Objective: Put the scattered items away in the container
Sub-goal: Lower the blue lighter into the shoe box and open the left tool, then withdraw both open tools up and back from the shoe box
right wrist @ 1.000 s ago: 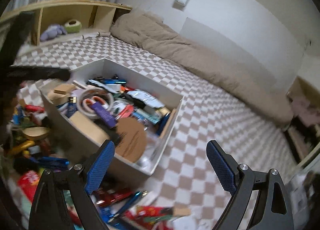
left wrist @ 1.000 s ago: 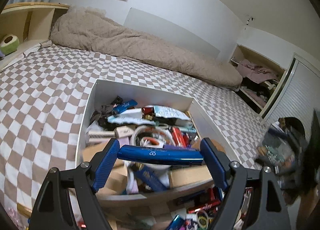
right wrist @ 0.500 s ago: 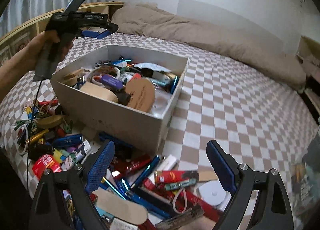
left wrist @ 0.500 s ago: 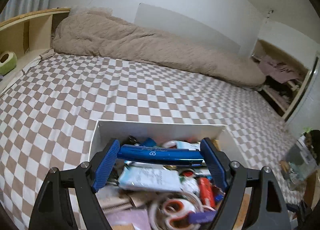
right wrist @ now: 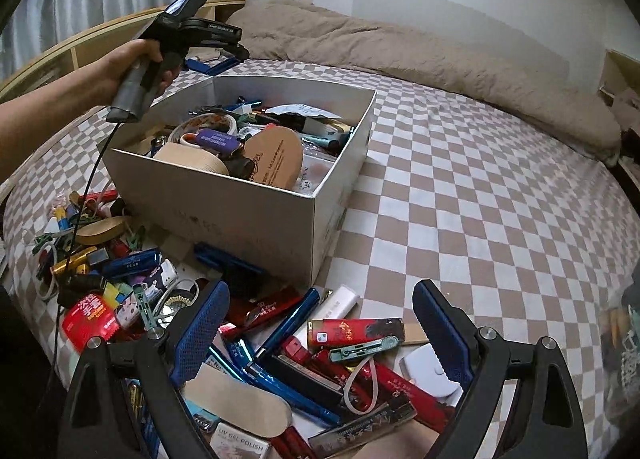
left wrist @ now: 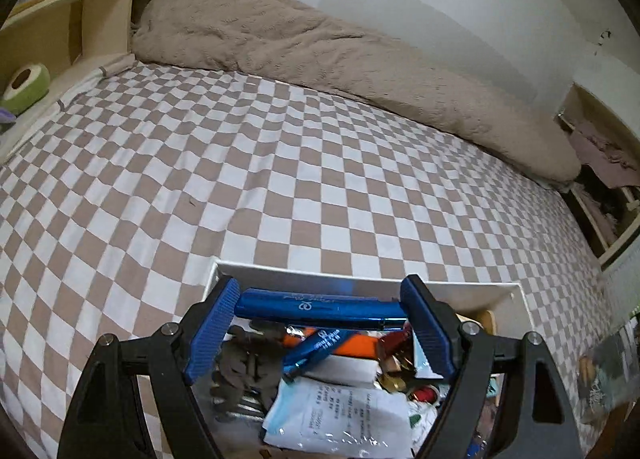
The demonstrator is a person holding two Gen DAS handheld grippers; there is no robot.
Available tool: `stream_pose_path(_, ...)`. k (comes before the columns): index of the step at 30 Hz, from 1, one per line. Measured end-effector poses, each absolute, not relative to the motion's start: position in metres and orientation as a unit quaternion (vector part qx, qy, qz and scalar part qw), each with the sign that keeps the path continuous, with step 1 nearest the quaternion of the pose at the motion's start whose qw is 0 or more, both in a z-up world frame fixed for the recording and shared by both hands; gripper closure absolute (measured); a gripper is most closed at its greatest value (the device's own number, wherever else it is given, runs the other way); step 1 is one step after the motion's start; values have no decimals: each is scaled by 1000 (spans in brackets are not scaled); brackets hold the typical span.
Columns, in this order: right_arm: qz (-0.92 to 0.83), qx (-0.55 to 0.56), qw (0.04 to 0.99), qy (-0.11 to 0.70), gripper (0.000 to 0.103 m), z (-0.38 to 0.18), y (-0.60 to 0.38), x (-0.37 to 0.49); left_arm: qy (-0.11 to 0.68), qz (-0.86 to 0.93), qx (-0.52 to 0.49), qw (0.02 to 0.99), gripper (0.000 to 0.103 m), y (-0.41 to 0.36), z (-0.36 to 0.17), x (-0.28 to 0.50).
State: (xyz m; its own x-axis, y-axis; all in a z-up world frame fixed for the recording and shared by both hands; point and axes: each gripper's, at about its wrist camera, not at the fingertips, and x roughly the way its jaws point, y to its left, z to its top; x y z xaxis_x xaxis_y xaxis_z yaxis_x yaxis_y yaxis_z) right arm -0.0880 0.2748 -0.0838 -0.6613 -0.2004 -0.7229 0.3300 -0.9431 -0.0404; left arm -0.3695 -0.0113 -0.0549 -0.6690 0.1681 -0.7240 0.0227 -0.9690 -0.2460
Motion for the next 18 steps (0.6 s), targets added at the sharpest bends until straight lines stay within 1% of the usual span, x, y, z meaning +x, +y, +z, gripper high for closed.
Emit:
stream_pose_path(2,-907,386,147,83,10,-85,275,-89,-105,910,-401,32,18,-9,-54,-370)
stream_pose_path(3,-907,387,148,83,10,-85,275,-89,-100,912,-397,28,15,-9,-52,-369)
stream_pose_path(4,-906,387,148,83,10,-85,275,-88,-97,914,-393,25,8,-9,-50,-369)
stream_pose_path(5,-906,387,149,84,10,-84,275,-88,-94,916,-389,22,6,-9,-48,-368)
stream_pose_path(13,-910,376,153,85,10,-77,272,-82,-70,919,-387,17,6,-15,-37,-357)
stream_pose_path(18,-914,366,153,82,10,-66,268,-79,-81,918,-388,22,6,-21,-35,-349)
